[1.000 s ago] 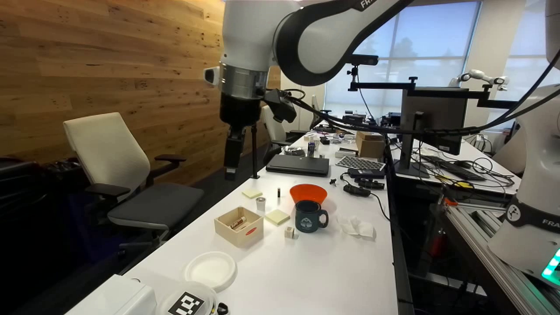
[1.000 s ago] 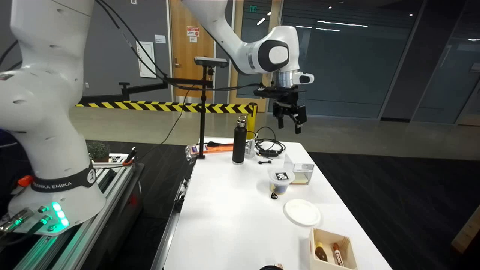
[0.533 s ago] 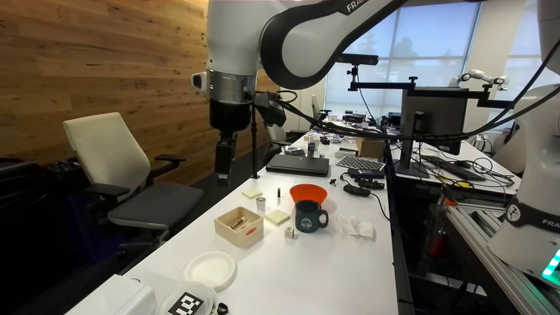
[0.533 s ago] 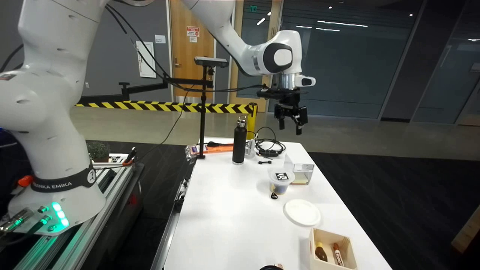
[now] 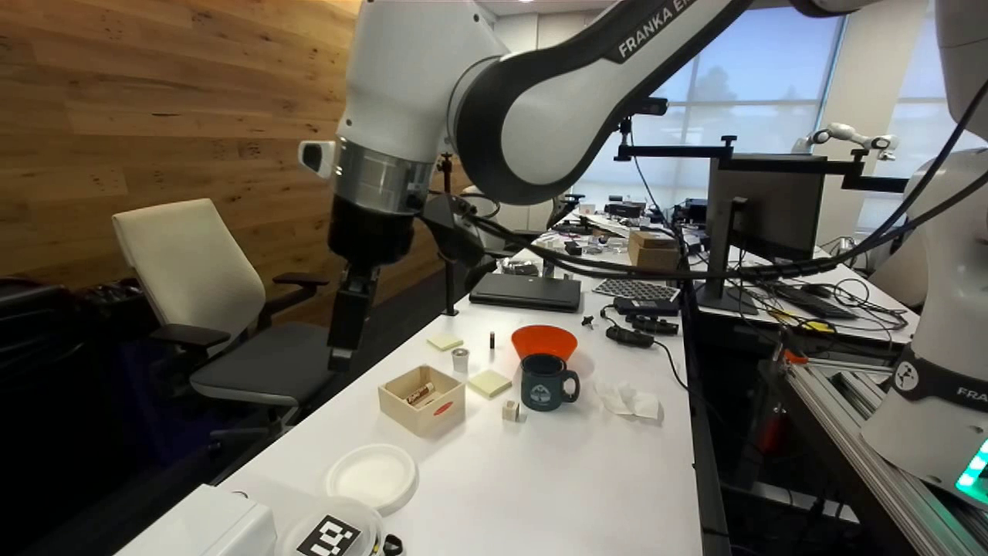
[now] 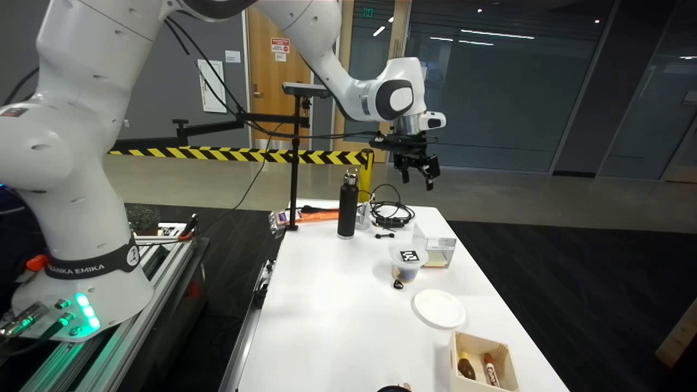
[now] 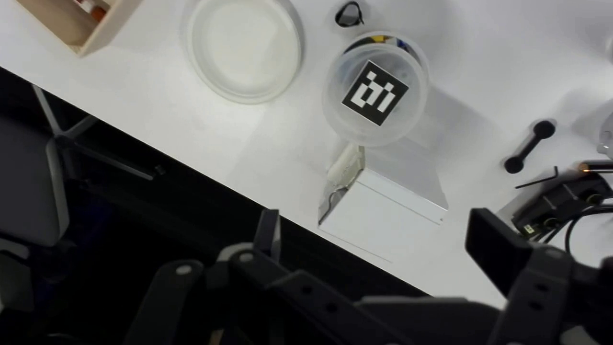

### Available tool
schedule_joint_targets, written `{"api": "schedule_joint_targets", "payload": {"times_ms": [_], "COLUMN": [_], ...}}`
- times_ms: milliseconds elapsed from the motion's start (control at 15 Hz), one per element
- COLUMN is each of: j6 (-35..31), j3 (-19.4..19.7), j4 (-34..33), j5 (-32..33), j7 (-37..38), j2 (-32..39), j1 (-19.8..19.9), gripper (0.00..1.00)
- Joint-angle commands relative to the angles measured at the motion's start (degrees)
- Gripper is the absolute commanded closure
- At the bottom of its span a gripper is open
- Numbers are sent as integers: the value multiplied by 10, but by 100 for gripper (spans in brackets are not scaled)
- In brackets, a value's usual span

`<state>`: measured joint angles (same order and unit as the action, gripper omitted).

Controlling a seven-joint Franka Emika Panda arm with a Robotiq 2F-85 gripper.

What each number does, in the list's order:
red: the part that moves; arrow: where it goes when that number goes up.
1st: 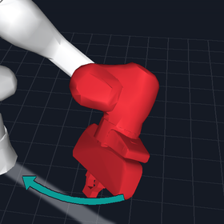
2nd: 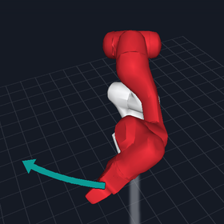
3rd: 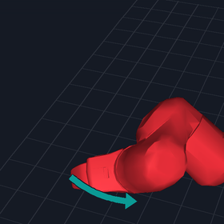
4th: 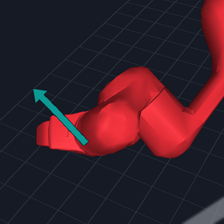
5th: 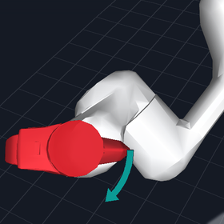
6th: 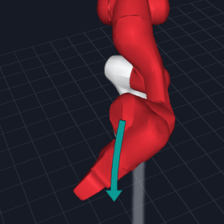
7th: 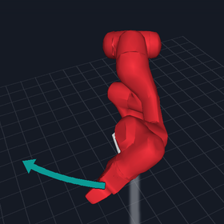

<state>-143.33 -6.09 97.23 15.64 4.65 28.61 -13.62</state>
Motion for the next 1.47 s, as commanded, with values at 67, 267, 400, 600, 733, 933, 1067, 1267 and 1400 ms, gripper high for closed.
{"api": "schedule_joint_targets", "payload": {"times_ms": [67,267,400,600,733,933,1067,1267,1400], "j6": [1,20,33,45,52,56,62,83,113], "j3": [-14,-17,-20,-30,-36,-45,-50,-53,-48], "j4": [-96,-117,-125,-153,-181,-223,-248,-298,-332], "j5": [-33,-50,-65,-97,-122,-156,-172,-187,-183], "j7": [-48,-61,-69,-83,-87,-92,-97,-100,-99], "j2": [96,131,151,194,225,268,293,334,355], "j1": [-1,4,11,25,35,53,65,77,74], "gripper": [0,0,0,0,0,0,0,0,0]}}
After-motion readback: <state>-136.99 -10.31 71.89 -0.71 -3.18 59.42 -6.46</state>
